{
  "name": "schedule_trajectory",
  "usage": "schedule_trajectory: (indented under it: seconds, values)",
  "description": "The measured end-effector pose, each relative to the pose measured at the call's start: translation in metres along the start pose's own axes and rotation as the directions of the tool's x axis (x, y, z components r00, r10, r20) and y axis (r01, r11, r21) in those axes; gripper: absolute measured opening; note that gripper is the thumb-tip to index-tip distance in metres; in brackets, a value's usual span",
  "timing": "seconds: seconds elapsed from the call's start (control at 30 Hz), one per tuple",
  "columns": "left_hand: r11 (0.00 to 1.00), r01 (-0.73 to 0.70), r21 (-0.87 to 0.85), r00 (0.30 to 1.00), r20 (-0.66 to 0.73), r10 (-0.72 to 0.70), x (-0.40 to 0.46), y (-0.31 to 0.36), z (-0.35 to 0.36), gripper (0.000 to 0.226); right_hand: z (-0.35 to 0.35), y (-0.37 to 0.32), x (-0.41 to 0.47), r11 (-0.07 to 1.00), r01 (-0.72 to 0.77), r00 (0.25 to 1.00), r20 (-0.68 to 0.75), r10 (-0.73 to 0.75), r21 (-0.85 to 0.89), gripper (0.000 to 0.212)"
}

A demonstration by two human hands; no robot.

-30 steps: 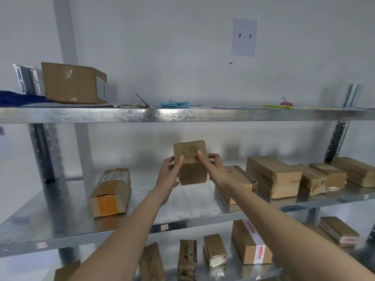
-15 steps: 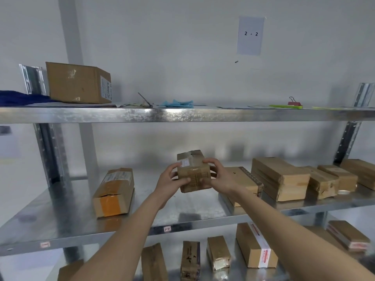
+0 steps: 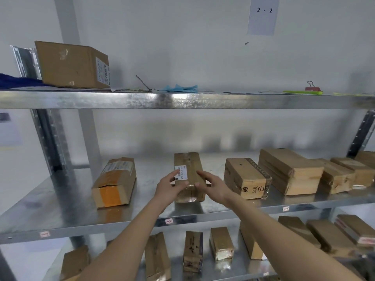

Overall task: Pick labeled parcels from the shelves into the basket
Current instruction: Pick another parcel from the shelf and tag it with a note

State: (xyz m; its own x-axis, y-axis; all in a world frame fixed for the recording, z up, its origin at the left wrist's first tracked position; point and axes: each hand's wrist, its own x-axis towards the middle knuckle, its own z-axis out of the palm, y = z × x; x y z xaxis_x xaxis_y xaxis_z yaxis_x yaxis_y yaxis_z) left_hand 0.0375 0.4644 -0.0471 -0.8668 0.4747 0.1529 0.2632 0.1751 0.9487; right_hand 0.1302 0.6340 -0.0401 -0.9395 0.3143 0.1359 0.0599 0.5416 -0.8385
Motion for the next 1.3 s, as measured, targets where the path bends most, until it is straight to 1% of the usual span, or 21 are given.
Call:
schedule_trajectory:
  seconds: [0.1,0.27,0.43,0.57,0.7,0.83,0.93,1.0,1.1,1.2,1.3]
  values:
    - [0.999,0.026,0.044,1.0,0.014,-0.027,0.003,-0.01,0.002,0.063,0.007,0.009,0.005,0.999,-0.043,0.999,0.024,0.044,-0.028,0.061]
    - [0.992,0.051,0.114,0.999,0.006,-0.052,0.011,-0.023,0.009,0.062,0.016,0.018,0.011,0.996,-0.067,0.997,0.021,0.068,-0.058,0.061]
    - [0.991,0.068,0.112,0.997,0.011,-0.07,0.018,-0.024,0.009,0.06,0.021,0.016,0.015,0.996,-0.06,0.998,0.004,0.061,-0.07,0.06]
    - [0.988,0.06,0.145,0.998,0.006,-0.061,0.019,-0.016,0.007,0.065,0.012,0.013,0.014,0.994,-0.055,0.998,0.006,0.056,-0.09,0.061]
    - [0.973,-0.032,0.229,0.998,-0.042,0.043,0.023,0.008,0.006,0.066,-0.019,0.001,0.013,0.994,-0.008,0.999,-0.037,0.004,-0.112,0.057]
    - [0.951,-0.115,0.288,0.992,-0.017,0.126,0.03,0.037,0.02,0.064,-0.066,-0.004,0.008,0.991,0.04,0.993,-0.104,-0.054,-0.127,0.052]
    - [0.956,-0.136,0.26,0.99,0.009,0.138,0.032,0.058,0.047,0.065,-0.109,0.004,0.0,0.979,0.033,0.989,-0.135,-0.061,-0.199,0.05]
    - [0.954,-0.15,0.259,0.989,0.042,0.144,0.031,0.069,0.07,0.065,-0.137,0.016,-0.005,0.974,-0.003,0.986,-0.16,-0.034,-0.225,0.051]
    - [0.961,-0.148,0.233,0.987,0.097,0.129,0.028,0.082,0.107,0.068,-0.173,0.038,-0.012,0.954,-0.046,0.987,-0.16,-0.002,-0.295,0.054]
    - [0.959,-0.15,0.241,0.983,0.14,0.119,0.027,0.092,0.146,0.065,-0.199,0.055,-0.017,0.95,-0.084,0.988,-0.15,0.04,-0.301,0.056]
    - [0.961,-0.131,0.242,0.982,0.168,0.092,0.025,0.09,0.18,0.068,-0.213,0.075,-0.018,0.954,-0.104,0.991,-0.115,0.074,-0.28,0.061]
